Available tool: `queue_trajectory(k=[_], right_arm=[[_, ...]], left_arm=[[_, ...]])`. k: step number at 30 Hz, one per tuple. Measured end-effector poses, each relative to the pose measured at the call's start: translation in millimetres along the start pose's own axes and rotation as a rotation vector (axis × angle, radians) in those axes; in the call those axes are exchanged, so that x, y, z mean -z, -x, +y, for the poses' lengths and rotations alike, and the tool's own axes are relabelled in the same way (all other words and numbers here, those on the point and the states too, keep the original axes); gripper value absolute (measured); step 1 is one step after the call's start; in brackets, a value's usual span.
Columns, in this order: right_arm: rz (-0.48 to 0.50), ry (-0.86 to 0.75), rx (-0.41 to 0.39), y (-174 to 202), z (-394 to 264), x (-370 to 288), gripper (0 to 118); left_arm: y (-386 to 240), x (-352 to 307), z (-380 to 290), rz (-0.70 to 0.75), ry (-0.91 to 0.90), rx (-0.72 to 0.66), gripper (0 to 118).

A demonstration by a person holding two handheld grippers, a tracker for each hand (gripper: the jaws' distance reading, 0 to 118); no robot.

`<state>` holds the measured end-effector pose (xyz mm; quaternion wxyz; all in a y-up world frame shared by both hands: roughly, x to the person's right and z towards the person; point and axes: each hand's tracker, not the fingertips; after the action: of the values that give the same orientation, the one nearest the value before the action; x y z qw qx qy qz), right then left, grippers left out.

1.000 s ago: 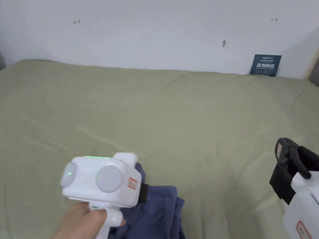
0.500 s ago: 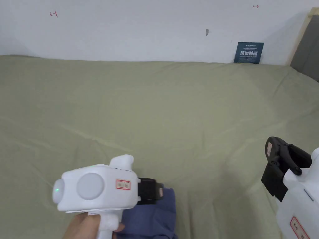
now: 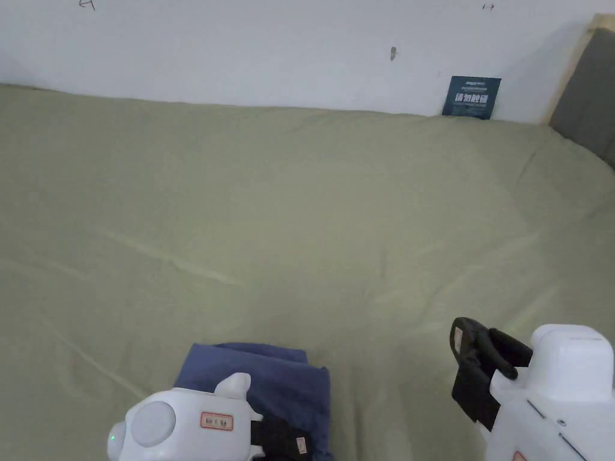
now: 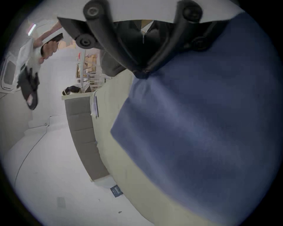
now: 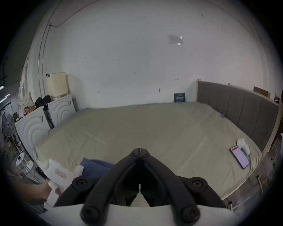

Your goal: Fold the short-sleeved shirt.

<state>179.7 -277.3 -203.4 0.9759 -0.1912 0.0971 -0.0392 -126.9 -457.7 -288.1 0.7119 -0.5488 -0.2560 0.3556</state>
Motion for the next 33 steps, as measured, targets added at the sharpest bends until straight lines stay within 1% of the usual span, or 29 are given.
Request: queue_trajectory(k=[1, 2, 3, 5, 6, 7, 8, 10, 11, 12, 13, 14, 15, 16, 17, 18, 19, 20, 21, 22, 23, 24, 25, 26, 29, 31, 32, 33], right_arm=[[0.020, 0.022, 0.002, 4, 0, 2, 0], [0.057, 0.047, 0.013, 8, -2, 7, 0], [0.123, 0.079, 0.037, 12, -4, 14, 0], [0.306, 0.179, 0.138, 16, -10, 35, 0], [0.381, 0.228, 0.196, 18, -14, 47, 0], [0.487, 0.296, 0.263, 22, -22, 64, 0], [0.564, 0.355, 0.322, 28, -32, 84, 0], [0.656, 0.450, 0.362, 36, -54, 120, 0], [0.736, 0.503, 0.399, 40, -67, 139, 0], [0.787, 0.561, 0.437, 41, -77, 156, 0], [0.816, 0.610, 0.477, 40, -94, 176, 0], [0.870, 0.662, 0.512, 39, -107, 193, 0], [0.882, 0.702, 0.533, 35, -118, 204, 0], [0.845, 0.742, 0.564, 28, -134, 216, 0], [0.831, 0.785, 0.602, 21, -148, 228, 0], [0.840, 0.818, 0.668, 12, -161, 236, 0], [0.894, 0.844, 0.809, 1, -173, 243, 0], [0.951, 0.807, 0.906, -7, -174, 244, 0], [0.940, 0.783, 0.900, -9, -172, 244, 0], [0.936, 0.793, 0.850, -8, -169, 244, 0], [0.947, 0.808, 0.816, -7, -167, 246, 0], [0.948, 0.819, 0.786, -6, -167, 248, 0], [0.948, 0.821, 0.787, -7, -162, 248, 0], [0.949, 0.823, 0.792, -8, -161, 249, 0], [0.952, 0.829, 0.798, -11, -162, 250, 0], [0.954, 0.834, 0.810, -14, -161, 252, 0], [0.954, 0.836, 0.813, -15, -160, 253, 0], [0.949, 0.839, 0.811, -14, -160, 252, 0]], left_arm=[[-6, -8, 1, 0.005, -0.012, 0.023, 0], [-14, -22, 4, 0.015, -0.044, 0.094, 0], [-23, -39, 6, 0.023, -0.073, 0.130, 0], [-29, -72, 10, 0.015, -0.126, 0.143, 0], [-29, -88, 12, 0.015, -0.161, 0.156, 0], [-26, -107, 14, 0.046, -0.196, 0.160, 0], [-22, -125, 16, 0.067, -0.227, 0.164, 0], [-9, -150, 21, 0.074, -0.255, 0.131, 0], [2, -159, 25, 0.090, -0.257, 0.120, 0], [9, -166, 27, 0.109, -0.271, 0.116, 0], [19, -171, 31, 0.125, -0.278, 0.108, 0], [29, -174, 36, 0.141, -0.272, 0.102, 0], [37, -175, 39, 0.139, -0.273, 0.083, 0], [48, -173, 44, 0.123, -0.262, 0.059, 0], [56, -171, 48, 0.114, -0.250, 0.044, 0], [63, -170, 51, 0.110, -0.238, 0.043, 0], [65, -165, 51, 0.099, -0.217, 0.037, 0], [71, -161, 54, 0.082, -0.204, 0.029, 0], [77, -159, 56, 0.044, -0.178, 0.027, 1], [83, -154, 59, -0.010, -0.148, -0.001, 19], [85, -149, 62, -0.024, -0.118, -0.029, 75], [87, -141, 64, -0.043, -0.094, -0.030, 109], [89, -131, 66, -0.061, -0.055, -0.024, 118], [90, -123, 69, -0.101, -0.061, -0.021, 116], [87, -89, 74, -0.124, 0.018, -0.027, 116], [94, -74, 81, -0.220, 0.034, -0.030, 116], [94, -70, 84, -0.195, 0.026, -0.027, 113], [92, -67, 85, -0.186, 0.021, -0.020, 98]])
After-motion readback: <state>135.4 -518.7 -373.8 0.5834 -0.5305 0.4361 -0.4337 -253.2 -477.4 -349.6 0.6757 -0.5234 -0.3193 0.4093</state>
